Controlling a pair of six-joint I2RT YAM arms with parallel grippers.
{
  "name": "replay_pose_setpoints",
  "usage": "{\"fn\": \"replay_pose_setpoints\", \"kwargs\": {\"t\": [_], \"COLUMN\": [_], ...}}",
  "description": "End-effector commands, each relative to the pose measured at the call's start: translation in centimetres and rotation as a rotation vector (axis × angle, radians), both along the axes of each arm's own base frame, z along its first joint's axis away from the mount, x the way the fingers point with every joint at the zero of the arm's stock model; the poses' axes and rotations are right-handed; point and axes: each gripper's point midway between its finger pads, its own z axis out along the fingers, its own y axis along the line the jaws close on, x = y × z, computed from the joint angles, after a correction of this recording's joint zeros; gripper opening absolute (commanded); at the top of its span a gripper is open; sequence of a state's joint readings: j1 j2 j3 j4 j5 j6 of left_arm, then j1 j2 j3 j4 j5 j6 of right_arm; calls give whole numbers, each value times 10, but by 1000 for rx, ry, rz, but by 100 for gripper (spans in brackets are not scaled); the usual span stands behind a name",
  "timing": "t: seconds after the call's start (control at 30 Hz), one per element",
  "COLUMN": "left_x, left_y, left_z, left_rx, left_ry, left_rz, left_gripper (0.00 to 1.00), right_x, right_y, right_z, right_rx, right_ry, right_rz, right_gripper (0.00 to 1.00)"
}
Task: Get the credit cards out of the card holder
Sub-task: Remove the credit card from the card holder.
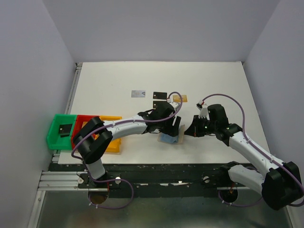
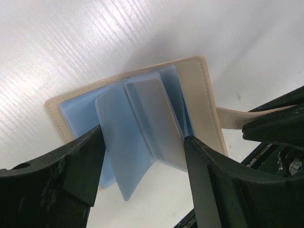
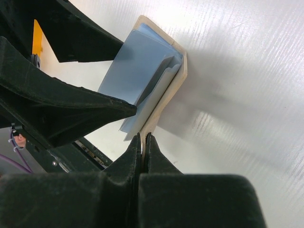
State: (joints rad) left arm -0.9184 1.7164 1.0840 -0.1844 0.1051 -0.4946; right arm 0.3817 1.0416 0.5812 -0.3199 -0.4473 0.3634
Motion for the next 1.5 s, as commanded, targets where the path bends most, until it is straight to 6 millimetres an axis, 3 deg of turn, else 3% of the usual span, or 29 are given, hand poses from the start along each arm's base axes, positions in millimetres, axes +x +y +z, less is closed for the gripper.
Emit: {"fn": "replay_pose_setpoints", "kwargs": {"t": [0.0,0.33,0.73,1.2,1.47], "left_x": [0,2,7,10,8], "left_y": [5,12,15,4,3], "left_z": [4,-3,3,13,10], "left_rx": [30,175,203,203,214], "left_ry": [-32,-109,-157,-189,-179], "left_rz": [14,4,24,-5,-17], "left_gripper": [78,86,99,99,99], "right_x": [0,0,-1,-1,-3], "right_y": [-1,-1,-6,-16,-18], "right_z": [3,1,-3,-15,-19], "right_rx": [-11,-16,-39,-86,-95], "right_ry": [-22,-17,-4,28,39], "right_rz": [13,9,-11,-71,-82], "right_gripper": [0,0,0,0,0]}}
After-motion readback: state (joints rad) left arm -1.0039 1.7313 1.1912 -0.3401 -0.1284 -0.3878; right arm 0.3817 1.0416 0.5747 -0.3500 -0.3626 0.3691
